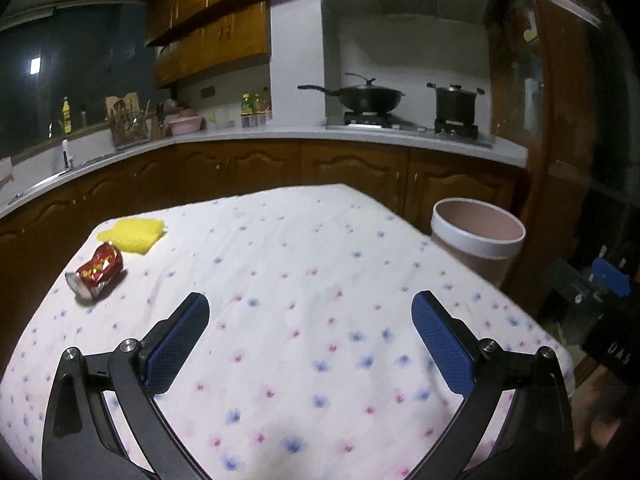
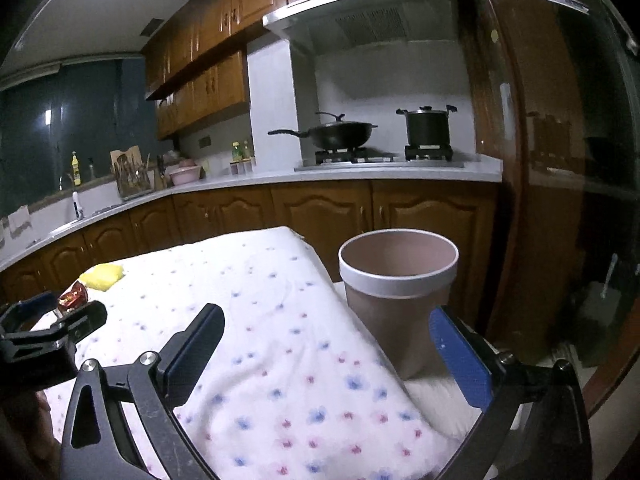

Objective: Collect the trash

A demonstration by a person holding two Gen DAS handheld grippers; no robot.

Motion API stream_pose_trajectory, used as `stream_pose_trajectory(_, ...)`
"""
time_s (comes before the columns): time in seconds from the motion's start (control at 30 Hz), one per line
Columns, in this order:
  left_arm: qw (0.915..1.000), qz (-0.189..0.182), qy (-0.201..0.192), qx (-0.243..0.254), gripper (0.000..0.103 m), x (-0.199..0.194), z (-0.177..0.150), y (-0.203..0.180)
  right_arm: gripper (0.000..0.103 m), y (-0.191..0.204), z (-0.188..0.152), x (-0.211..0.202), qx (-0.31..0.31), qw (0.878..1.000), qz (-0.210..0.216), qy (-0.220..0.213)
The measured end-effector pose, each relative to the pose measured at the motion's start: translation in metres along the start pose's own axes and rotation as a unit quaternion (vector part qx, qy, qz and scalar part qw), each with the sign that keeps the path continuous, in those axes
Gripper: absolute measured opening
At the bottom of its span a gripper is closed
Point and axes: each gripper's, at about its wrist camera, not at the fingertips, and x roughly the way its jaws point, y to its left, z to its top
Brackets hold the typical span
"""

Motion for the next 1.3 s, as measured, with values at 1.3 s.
stream_pose_trajectory(1.3, 0.9995, 0.028, -0.014, -0.002, 0.103, -0.024, -0.022, 0.004, 0.103, 0.008, -0.019, -0.01, 0.002, 1.0, 0.029, 0.001)
